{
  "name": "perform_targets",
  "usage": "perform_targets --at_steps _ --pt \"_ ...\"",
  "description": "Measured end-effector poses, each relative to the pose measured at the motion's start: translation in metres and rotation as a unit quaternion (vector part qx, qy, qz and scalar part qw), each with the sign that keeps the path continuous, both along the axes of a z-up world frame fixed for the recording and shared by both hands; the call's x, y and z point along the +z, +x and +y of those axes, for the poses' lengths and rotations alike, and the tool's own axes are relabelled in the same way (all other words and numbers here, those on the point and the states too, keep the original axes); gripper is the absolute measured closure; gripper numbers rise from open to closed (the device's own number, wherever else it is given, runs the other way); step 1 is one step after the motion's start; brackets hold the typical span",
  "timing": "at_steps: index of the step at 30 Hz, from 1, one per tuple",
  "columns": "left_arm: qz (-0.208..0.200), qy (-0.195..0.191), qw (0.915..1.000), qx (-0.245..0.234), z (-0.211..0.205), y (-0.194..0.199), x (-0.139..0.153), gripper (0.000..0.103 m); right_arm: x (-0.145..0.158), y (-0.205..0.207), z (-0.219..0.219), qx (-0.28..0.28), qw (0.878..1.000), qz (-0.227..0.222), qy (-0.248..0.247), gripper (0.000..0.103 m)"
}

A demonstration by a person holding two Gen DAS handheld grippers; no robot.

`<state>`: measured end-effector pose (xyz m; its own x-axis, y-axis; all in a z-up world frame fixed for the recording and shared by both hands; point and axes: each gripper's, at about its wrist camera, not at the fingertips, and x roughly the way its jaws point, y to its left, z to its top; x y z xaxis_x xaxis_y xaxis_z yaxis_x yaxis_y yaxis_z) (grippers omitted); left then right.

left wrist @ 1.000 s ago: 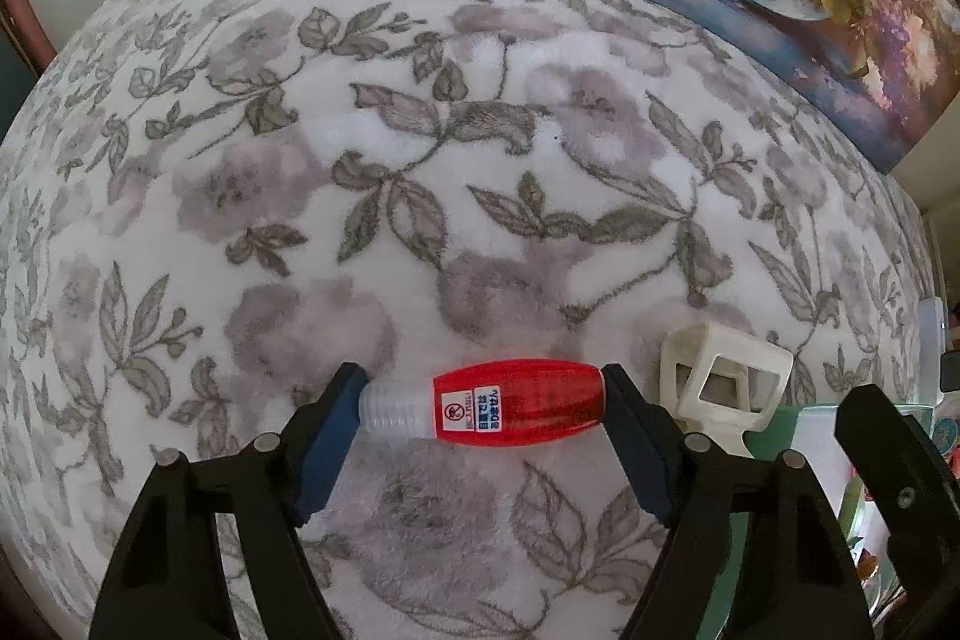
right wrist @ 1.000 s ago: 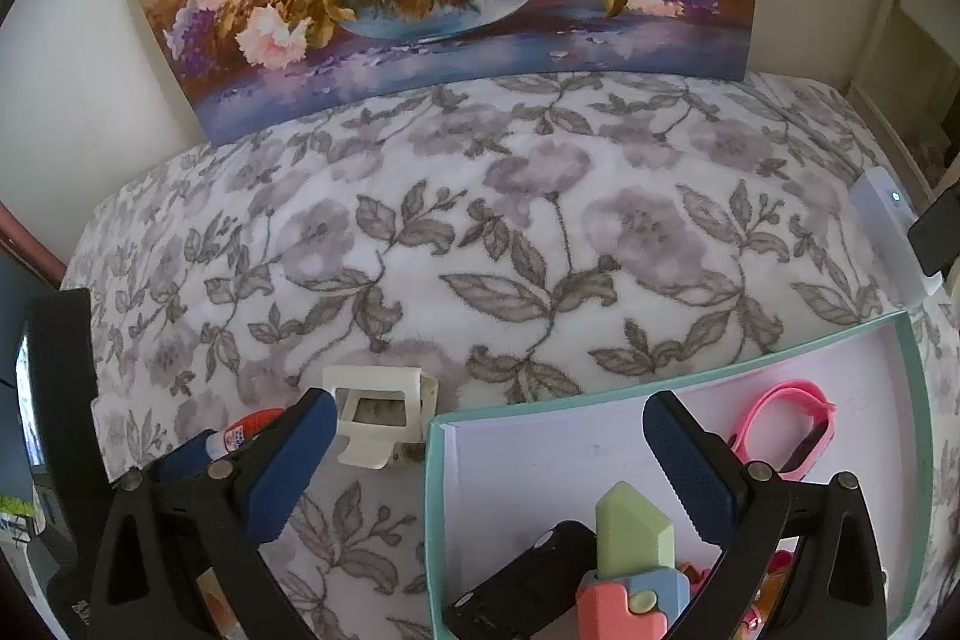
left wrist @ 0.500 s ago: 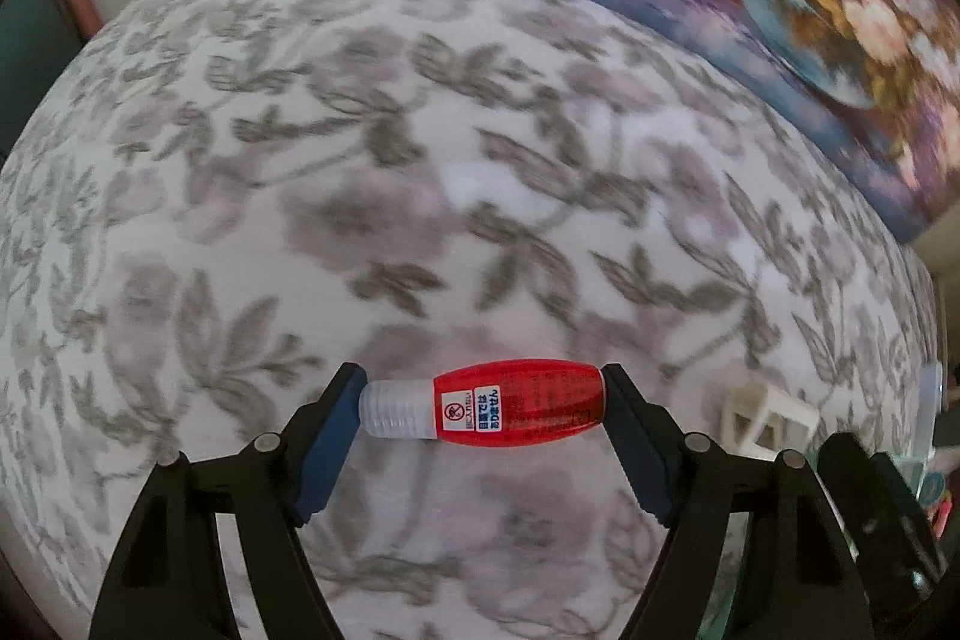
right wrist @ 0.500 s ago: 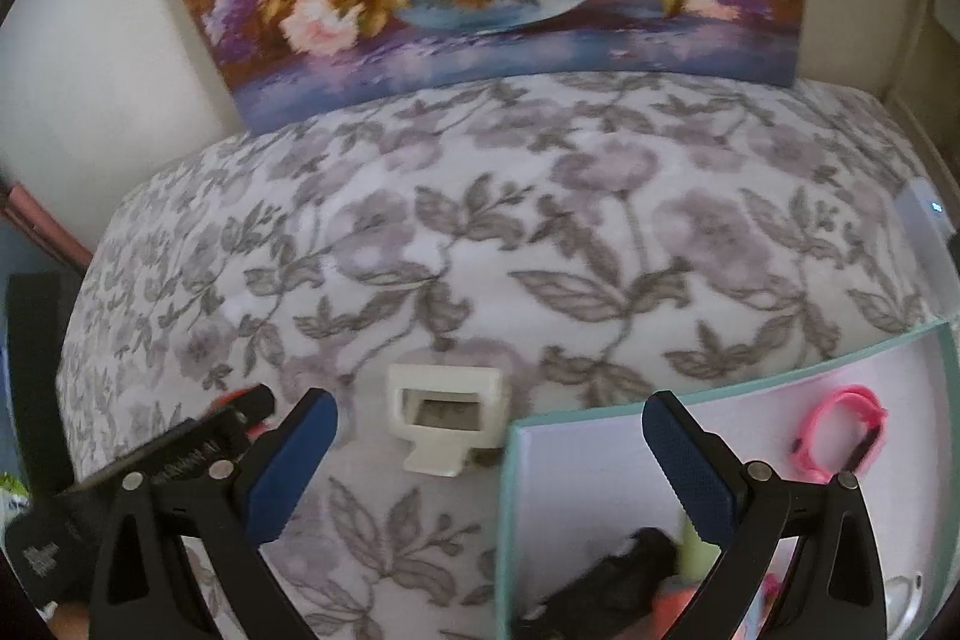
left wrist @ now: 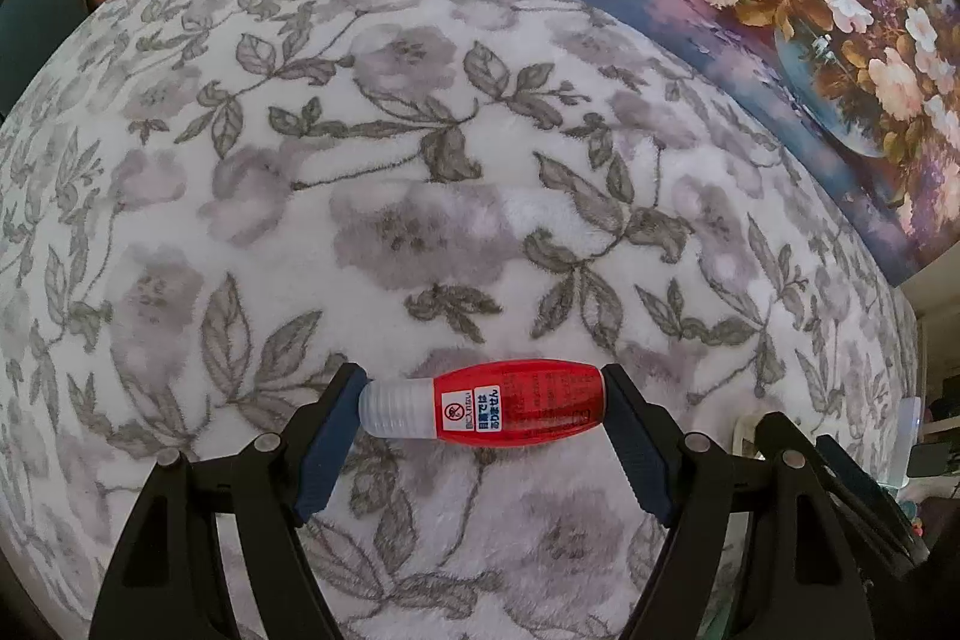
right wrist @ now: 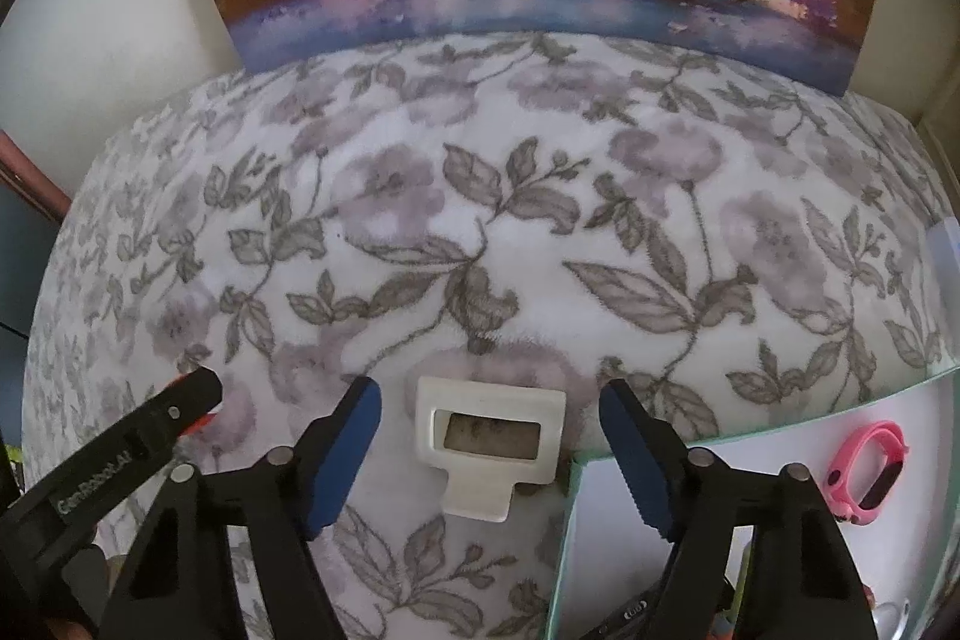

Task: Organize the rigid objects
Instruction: 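Grasp the red glue bottle with the left gripper while the right grasps the white clip, then lift the red glue bottle and white clip and carry both over the tray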

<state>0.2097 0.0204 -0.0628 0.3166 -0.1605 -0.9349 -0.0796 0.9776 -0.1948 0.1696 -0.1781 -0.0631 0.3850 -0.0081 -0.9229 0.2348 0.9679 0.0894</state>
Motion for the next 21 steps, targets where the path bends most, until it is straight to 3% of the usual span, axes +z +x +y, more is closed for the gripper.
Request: perform_targets --at_steps 6,10,21 --pt "0.004 -0.003 1.0 -0.002 0.0 0.0 -0.003 0.024 -0.006 0.006 0.007 0.01 1.0 0.014 -0.01 0.035" --pt "0.006 -0.002 1.0 -0.002 -0.003 0.004 -0.006 0.024 -0.013 0.007 0.012 0.014 1.0 0.02 -0.012 0.05" --pt "-0.002 -0.007 1.0 -0.004 -0.007 -0.01 0.016 0.024 0.022 -0.025 0.023 0.007 1.0 -0.022 -0.013 0.05"
